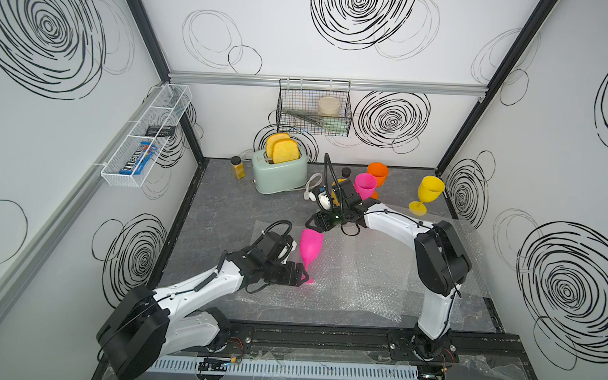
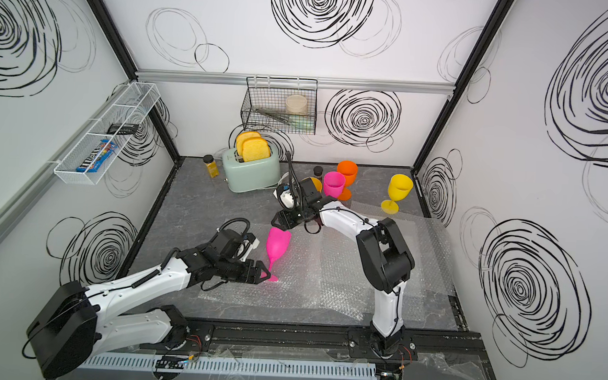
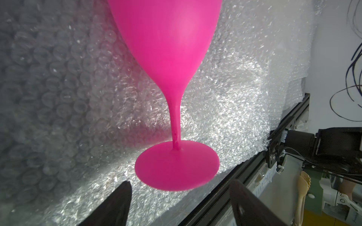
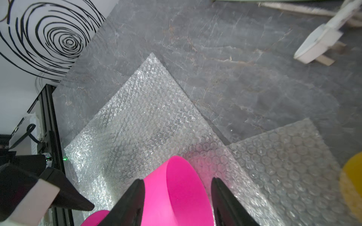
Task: Unpack wine glasses from bubble wrap
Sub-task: Pick up the wine glass from the bubble wrap.
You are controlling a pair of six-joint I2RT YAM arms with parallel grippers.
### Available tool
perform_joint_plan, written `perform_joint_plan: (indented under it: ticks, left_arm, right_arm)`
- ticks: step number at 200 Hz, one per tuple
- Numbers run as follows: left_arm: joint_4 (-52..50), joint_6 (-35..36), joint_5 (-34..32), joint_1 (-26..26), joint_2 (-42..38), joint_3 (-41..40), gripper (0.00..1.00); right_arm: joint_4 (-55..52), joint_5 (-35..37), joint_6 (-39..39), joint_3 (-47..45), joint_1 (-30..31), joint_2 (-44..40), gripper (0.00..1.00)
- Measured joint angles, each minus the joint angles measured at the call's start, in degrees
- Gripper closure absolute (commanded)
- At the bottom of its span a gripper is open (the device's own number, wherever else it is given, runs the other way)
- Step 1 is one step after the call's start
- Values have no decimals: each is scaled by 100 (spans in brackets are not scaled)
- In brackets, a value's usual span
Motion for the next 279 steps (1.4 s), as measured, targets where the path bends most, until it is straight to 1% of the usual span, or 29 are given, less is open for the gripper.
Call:
perform_joint_plan:
  ticks: [53,87,102,120,154,168,180,217,221,233,239,251,261,279]
  left_arm:
    - [284,-216,-120,-9,44,-20,19]
    - [457,-387,-219,31,31,-68,19]
    - [485,-417,-254,114,-11,-101,19]
    - [470,-413,-282,280,-92,-153,19]
    - [452,-310,-271,529,-142,-164,19]
    - [448,-229,-247,560,-142,-164,19]
    - [435,-160,-229,566,-140,-162,19]
    - [334,-15,-210,573,-140,-162,19]
    - [326,7,-208,577,-140,-162,19]
    - [317,52,-205,592,-140,-162,19]
    - [315,72,-210,608,-140,-160,19]
    - [282,131,-199,651,-140,-142,19]
    - [225,186,-181,697,-144,-116,19]
    - [129,282,-179,785,-170,-63,19]
  right_arm:
    - [-688,-614,-372,7,-26,164,43]
    - [-868,-1045,-481,-7,-28,162,48]
    - [-863,-1244,-496,-61,-35,122,53]
    - [-866,-1528,-560,-157,-59,42,58]
    - [-984,-2074,-730,-192,-66,17,59]
    - [-1054,-2232,-826,-192,-63,17,60]
    - [-1121,-2339,-901,-199,-66,17,65]
    - [-1248,-2538,-1003,-275,-63,17,66]
    - [-1259,-2551,-1019,-286,-66,17,69]
    - [-1305,-2588,-1080,-308,-66,17,73]
    - [-1320,-2605,-1104,-310,-66,17,73]
    - [-1335,-2640,-1130,-317,-66,17,81]
    - [-1340,-2662,-1158,-328,-66,17,82]
    - [-1364,-2741,-1193,-337,-90,17,91]
